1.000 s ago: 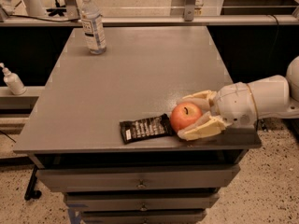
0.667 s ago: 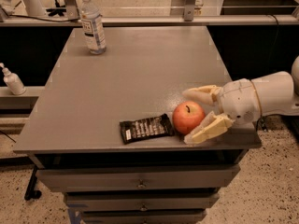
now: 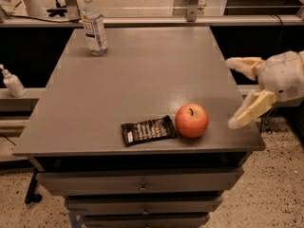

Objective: Move apple near rxbar chocolate

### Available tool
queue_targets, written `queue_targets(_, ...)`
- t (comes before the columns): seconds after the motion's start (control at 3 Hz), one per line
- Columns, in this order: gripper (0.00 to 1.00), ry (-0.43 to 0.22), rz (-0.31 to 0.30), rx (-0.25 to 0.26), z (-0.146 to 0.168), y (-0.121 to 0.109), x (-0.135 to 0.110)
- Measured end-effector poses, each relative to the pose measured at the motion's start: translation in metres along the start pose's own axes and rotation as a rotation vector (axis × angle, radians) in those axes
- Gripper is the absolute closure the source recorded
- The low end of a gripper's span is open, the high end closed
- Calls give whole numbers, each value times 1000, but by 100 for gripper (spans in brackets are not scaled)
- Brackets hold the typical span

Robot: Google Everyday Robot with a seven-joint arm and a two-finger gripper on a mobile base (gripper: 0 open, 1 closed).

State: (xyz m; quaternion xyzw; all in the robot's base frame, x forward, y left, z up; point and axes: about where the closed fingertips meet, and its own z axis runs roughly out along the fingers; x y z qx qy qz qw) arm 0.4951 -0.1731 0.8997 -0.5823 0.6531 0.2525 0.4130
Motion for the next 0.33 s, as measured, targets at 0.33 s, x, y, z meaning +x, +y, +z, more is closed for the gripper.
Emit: queue_targets(0.33,0,64,-6,114,-64,-43,16)
